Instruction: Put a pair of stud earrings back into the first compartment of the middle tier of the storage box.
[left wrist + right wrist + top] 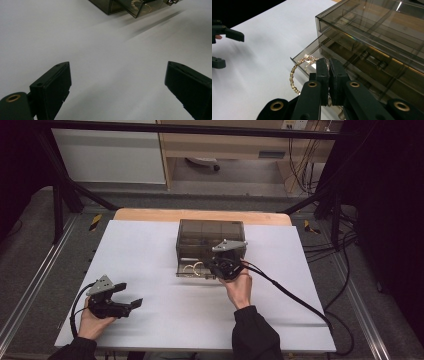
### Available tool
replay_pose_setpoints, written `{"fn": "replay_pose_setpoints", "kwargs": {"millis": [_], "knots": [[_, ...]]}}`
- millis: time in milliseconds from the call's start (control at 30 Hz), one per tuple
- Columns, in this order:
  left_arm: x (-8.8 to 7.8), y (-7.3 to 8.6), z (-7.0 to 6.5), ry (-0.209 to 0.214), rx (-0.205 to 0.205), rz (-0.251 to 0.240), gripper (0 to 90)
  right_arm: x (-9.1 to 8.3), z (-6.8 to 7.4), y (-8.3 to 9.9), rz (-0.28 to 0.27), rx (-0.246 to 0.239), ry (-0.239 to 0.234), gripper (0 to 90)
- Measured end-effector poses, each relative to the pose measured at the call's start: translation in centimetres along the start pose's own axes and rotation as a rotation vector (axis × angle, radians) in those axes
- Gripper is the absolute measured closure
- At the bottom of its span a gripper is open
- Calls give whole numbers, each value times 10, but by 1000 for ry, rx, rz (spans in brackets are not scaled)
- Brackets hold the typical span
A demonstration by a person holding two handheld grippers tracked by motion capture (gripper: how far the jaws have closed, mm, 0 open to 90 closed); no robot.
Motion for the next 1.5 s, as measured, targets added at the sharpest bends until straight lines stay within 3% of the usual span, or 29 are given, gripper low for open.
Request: {"fn": "replay_pose_setpoints", "kwargs": {"millis": [567, 1000, 1300, 1500], "knots": [[1, 0, 0, 0, 2, 3, 70, 39, -5, -3, 14, 32, 23, 871], [1, 0, 0, 0, 3, 4, 71, 66, -5, 9, 43, 36, 23, 869], [0, 0, 1, -1, 2, 2, 70, 75, -3, 15, 56, 32, 12, 859], [0, 0, 1, -1, 3, 1, 71, 67, -3, 11, 30, 13, 24, 775]]}}
Point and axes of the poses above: each handheld gripper's, and its own axes: x roughly forward along the jaws, y roughly out of its underside, z roughly to its left, the point moved 7 cm from there along x, roughly forward along the jaws, and after that the axes turned 15 degrees about -x, right-handed, at the moved point
